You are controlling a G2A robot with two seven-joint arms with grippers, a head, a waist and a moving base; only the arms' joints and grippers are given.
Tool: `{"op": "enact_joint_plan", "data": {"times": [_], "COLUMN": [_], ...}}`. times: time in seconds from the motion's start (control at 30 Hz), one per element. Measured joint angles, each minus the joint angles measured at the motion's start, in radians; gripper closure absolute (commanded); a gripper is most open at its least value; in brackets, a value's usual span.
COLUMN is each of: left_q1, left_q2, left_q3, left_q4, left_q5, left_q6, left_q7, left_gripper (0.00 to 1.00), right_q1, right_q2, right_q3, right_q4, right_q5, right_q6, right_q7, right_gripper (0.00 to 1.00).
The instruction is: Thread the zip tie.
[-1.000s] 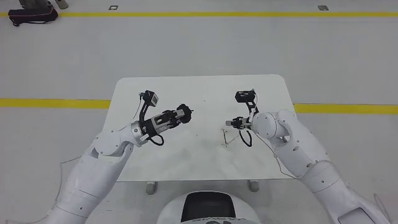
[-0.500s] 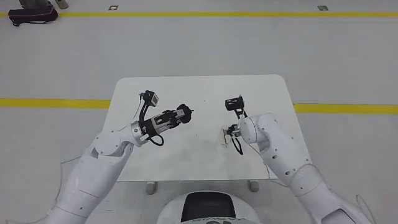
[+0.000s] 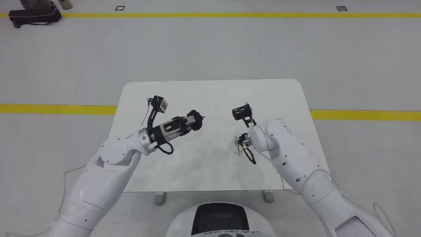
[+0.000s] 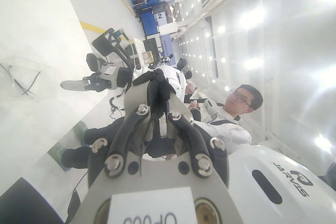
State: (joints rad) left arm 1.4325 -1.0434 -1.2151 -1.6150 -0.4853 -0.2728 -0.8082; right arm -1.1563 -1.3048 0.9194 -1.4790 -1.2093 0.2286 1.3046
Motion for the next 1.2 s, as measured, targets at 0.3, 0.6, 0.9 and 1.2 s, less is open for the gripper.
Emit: {"op": "enact_joint_plan", "data": {"times": [0.3, 0.6, 0.9, 1.2], "left_q1": [0.0, 0.0, 0.0, 0.0], "left_q2": [0.0, 0.0, 0.0, 0.0], "left_q3": [0.0, 0.0, 0.0, 0.0], "left_q4": [0.0, 0.0, 0.0, 0.0], "left_q5": [0.0, 0.0, 0.0, 0.0], "left_q6": [0.0, 0.0, 0.0, 0.0], "left_q7": [0.0, 0.0, 0.0, 0.0], "left_gripper": [1.0, 1.0, 1.0, 1.0], "right_q1": [0.009, 0.025, 0.038, 0.06], "right_q2": [-0.005, -0.018, -0.027, -0.041], "right_q3": [-0.017, -0.045, -0.064, -0.078], "right_q4": [0.03, 0.063, 0.097, 0.108], "right_q5": [-0.011, -0.021, -0.052, -0.061], "right_q6": [-0.007, 0.011, 0.01, -0.003], "right_q7": [-0.013, 0.002, 0.014, 0.042], "right_gripper": [0.0, 0.0, 0.07, 0.64]}}
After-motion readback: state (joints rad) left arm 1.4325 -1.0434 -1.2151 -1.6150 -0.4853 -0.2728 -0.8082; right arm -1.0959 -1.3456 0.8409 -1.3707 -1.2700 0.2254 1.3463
